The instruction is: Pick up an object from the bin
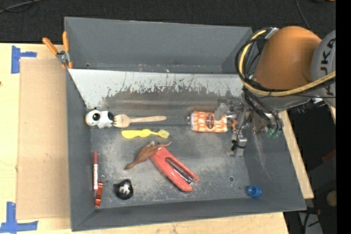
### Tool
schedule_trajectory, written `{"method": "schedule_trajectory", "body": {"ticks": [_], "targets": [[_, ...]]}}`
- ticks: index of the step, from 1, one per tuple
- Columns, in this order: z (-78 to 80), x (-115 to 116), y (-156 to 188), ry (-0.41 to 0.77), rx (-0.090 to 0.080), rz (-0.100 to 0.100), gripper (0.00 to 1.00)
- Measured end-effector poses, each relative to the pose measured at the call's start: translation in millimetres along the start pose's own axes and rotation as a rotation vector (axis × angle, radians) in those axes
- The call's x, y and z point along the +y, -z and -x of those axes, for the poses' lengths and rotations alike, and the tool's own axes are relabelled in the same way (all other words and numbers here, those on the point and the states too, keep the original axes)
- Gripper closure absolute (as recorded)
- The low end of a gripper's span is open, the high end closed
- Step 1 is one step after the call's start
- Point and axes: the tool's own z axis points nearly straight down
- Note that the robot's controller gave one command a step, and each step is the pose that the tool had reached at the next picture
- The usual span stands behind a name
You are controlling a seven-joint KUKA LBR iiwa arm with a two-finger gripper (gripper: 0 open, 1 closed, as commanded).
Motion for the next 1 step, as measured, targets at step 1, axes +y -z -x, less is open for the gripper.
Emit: {"method": "schedule_trajectory", "body": {"ticks": [1], "targets": [[2.8, 9.5, -45.6, 0.008, -0.003, -0.001, 0.00]]}}
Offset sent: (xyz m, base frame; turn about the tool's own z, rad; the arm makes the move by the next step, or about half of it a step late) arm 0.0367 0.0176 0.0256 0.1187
